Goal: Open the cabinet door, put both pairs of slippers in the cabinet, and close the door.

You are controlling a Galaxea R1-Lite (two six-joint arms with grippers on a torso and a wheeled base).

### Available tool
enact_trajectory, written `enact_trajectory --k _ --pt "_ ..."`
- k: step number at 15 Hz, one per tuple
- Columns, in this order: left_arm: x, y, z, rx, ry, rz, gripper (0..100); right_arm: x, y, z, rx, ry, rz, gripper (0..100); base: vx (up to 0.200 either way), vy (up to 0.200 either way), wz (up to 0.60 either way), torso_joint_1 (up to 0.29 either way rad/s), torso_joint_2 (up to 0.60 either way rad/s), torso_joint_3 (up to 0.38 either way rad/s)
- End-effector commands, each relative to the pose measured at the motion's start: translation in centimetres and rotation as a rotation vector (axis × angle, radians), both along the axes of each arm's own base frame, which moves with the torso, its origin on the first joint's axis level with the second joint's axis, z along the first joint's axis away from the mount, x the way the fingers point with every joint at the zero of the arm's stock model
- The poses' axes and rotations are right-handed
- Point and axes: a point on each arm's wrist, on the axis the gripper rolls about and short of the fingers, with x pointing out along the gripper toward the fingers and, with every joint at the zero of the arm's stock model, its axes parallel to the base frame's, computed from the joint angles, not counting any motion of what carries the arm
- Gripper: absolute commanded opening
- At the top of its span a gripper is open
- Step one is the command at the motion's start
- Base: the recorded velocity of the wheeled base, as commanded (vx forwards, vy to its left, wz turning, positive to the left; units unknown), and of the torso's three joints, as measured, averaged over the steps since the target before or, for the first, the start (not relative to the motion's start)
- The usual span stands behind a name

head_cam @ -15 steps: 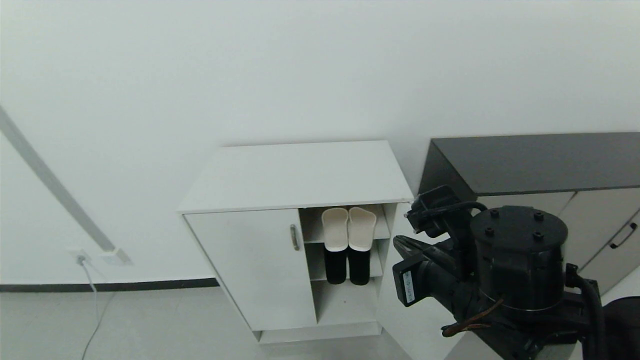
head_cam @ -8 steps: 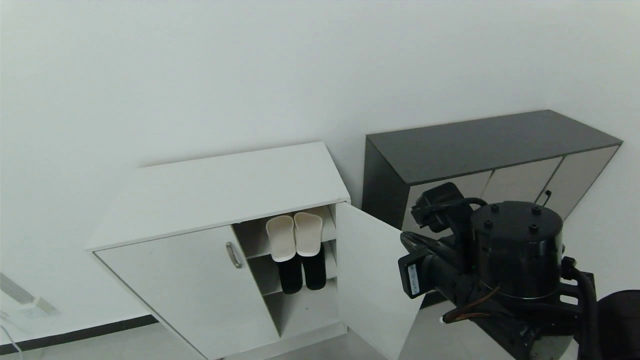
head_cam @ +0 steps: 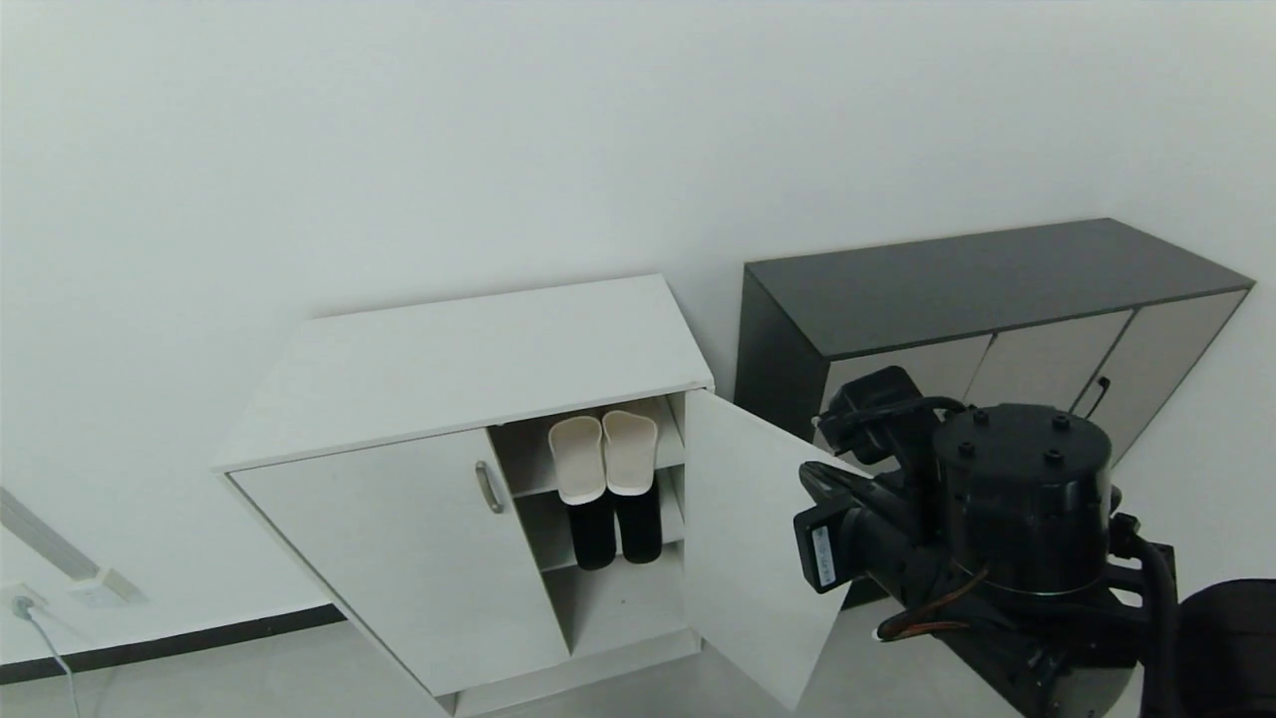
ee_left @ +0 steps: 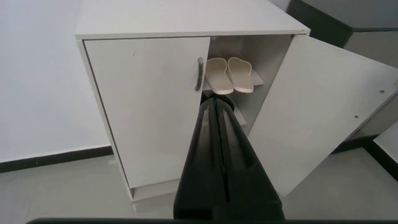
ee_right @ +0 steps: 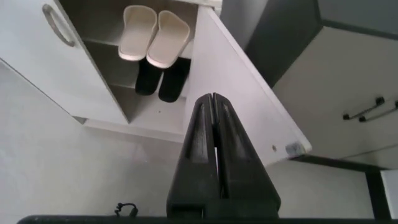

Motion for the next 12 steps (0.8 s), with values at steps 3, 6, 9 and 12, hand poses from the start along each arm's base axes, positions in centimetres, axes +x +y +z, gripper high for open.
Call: enact_trajectory --k 3,6,9,12 --pt "0.0 0.0 0.0 0.000 0.002 0.001 0 0.2 -0.1 -0.1 -0.002 0.004 -0.005 0 -0.067 0.000 0.00 -0.006 0.00 0.002" --pt "0.0 0.0 0.0 0.001 0.002 -0.001 0 2.3 -1.0 -0.3 -0.010 -0.003 -0.069 0 0.000 0.000 0.00 0.000 0.00 0.000" --pt "0.0 0.0 0.0 0.001 0.002 -0.001 0 7.7 -3.3 0.4 0.013 -0.022 -0.148 0 0.000 0.000 0.00 0.000 0.00 0.000" --pt "0.0 0.0 0.0 0.001 0.002 -0.001 0 11.8 -4.5 0.8 0.026 -0.016 -0.220 0 0.000 0.000 0.00 0.000 0.00 0.000"
